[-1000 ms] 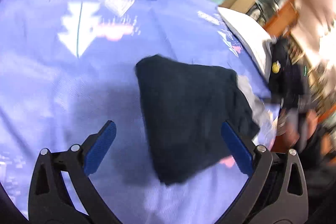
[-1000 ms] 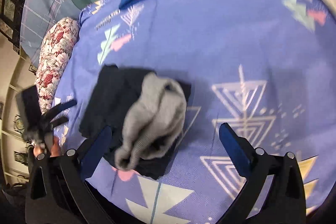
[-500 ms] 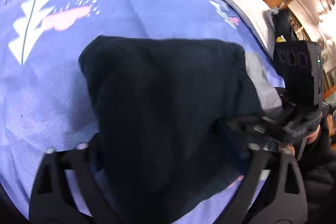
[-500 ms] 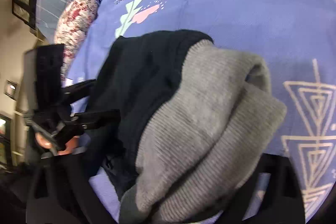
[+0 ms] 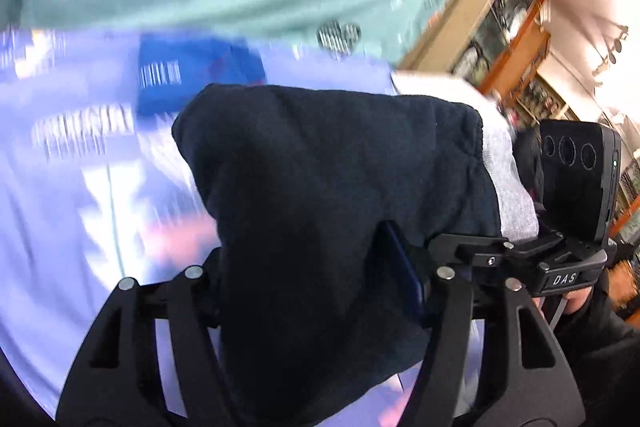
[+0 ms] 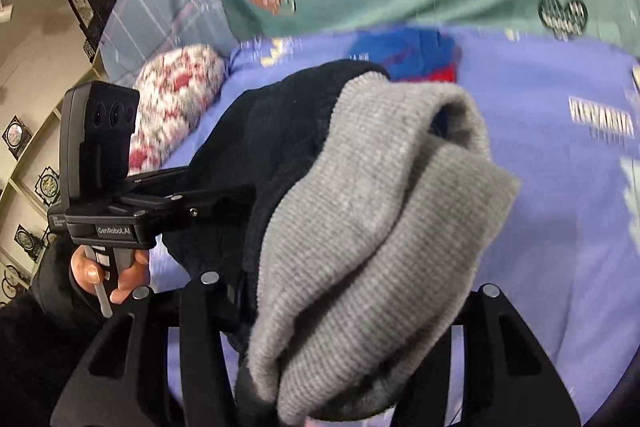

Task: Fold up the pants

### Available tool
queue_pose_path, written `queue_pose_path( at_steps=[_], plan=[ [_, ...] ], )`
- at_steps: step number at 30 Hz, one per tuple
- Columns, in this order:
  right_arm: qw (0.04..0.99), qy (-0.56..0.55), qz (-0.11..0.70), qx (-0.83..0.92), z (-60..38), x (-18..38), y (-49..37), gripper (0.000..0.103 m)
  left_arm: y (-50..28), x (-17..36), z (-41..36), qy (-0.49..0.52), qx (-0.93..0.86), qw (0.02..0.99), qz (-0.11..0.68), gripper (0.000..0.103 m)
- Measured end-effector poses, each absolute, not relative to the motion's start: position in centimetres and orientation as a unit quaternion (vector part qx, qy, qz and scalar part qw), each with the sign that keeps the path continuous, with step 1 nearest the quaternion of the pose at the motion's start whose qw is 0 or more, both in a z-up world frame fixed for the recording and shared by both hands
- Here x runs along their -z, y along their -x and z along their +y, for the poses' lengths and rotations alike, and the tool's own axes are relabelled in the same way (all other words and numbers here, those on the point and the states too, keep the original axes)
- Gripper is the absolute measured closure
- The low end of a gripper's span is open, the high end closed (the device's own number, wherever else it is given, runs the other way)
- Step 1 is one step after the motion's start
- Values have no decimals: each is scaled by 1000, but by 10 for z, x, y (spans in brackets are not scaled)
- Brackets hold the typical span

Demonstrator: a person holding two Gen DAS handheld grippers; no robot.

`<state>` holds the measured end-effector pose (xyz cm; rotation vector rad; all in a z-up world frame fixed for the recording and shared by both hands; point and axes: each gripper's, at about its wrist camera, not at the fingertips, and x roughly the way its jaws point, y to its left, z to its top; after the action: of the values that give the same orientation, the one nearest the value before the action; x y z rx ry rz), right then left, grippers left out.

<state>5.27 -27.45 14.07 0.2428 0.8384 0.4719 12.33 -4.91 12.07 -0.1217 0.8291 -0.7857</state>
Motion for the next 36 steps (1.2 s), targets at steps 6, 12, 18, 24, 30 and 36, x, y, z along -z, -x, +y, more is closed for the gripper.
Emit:
queue_pose_path(
  at_steps=[6, 12, 18, 24, 30, 36],
  plan=[
    [915, -89, 342, -193, -278, -183, -197, 50, -266, -167, -63, 78, 337, 873, 343, 23],
    [929, -58, 366, -21, -292, -98, -310, 16, -397, -88, -55, 65, 170, 902, 390, 5],
    [940, -3, 338, -39, -283, -81, -194, 19, -322, -58, -2, 107, 172, 897, 394, 5],
    [939, 22, 339, -45, -275, -67, -29, 5, -154, -51, 1, 18, 165, 910, 381, 2],
    [964, 13, 263, 26, -283, -53, 72, 1, -25, -30, -5, -6, 153, 929, 337, 2],
    [967, -4, 251, 39, -289, -44, 91, 1, 22, -22, -5, -56, 88, 956, 275, 2]
  ],
)
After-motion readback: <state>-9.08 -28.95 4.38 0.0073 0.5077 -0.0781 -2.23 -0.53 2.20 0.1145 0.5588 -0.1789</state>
